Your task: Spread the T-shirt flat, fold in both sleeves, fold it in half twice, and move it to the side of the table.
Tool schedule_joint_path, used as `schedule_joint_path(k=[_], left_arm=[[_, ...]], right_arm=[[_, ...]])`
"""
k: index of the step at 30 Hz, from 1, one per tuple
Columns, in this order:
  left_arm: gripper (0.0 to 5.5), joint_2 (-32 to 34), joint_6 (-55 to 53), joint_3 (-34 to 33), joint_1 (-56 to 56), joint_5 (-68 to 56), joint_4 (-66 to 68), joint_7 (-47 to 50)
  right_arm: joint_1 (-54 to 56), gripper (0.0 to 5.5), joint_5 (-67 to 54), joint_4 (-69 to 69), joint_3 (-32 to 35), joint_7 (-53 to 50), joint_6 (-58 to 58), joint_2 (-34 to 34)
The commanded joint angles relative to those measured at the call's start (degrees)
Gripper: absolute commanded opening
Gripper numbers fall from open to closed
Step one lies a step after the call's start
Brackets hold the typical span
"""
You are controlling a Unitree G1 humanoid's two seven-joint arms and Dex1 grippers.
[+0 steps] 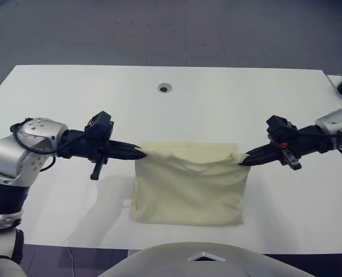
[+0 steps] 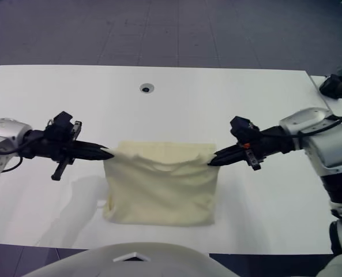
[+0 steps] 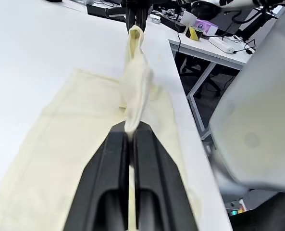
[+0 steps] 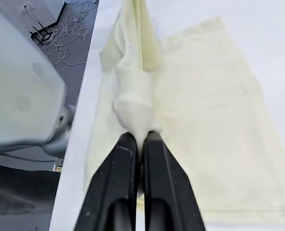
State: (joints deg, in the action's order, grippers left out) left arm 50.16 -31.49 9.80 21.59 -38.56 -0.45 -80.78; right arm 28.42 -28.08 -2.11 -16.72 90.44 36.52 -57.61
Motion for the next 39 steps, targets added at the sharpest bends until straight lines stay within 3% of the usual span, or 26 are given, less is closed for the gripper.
schedule_joint_path(k=[1, 9, 12, 17, 21, 25, 27, 31, 39], left_arm=[[0.02, -7.02, 3.99, 5.02, 6.22, 7.63, 11.7, -0.8], [0.02, -14.53, 11.42, 7.55, 9.43, 17.32, 27.33, -1.89], [0.0, -15.66, 13.03, 6.62, 10.15, 18.95, 30.46, -1.68], [0.89, -17.72, 15.73, 3.43, 11.4, 20.48, 34.98, 2.18], [1.56, -17.19, 18.18, 0.76, 11.06, 21.34, 35.92, 4.44], [2.26, -16.0, 18.71, -4.23, 4.56, 18.41, 20.53, 8.13], [2.53, -15.47, 15.06, -5.89, -2.35, 15.25, 6.46, 10.28], [1.88, -13.72, 12.51, -4.21, -14.46, 14.27, -11.06, 12.4], [0.41, -7.29, 20.62, 3.14, -25.43, 26.2, -14.47, 11.88]], right_arm=[[5.72, 0.0, 7.76, -12.8, -4.48, -1.15, -5.56, 6.99], [13.79, 0.0, 16.64, -36.59, -5.47, -3.93, -12.15, 18.41], [15.4, 0.55, 18.11, -42.06, -4.05, -5.18, -13.2, 20.13], [17.21, 1.35, 18.12, -47.83, -0.05, -8.04, -11.53, 22.12], [17.69, 1.98, 15.28, -48.74, 7.16, -13.05, -9.02, 21.71], [9.44, 2.66, 8.17, -28.9, 14.62, -14.55, -1.93, 18.75], [1.45, 2.41, 5.28, -13.82, 13.8, -13.97, 2.72, 17.37], [-9.9, 1.67, 2.81, 0.48, 13.02, -16.16, 6.66, 16.59], [-11.35, 0.27, 11.3, -10.81, 10.7, -30.24, 0.13, 23.65]])
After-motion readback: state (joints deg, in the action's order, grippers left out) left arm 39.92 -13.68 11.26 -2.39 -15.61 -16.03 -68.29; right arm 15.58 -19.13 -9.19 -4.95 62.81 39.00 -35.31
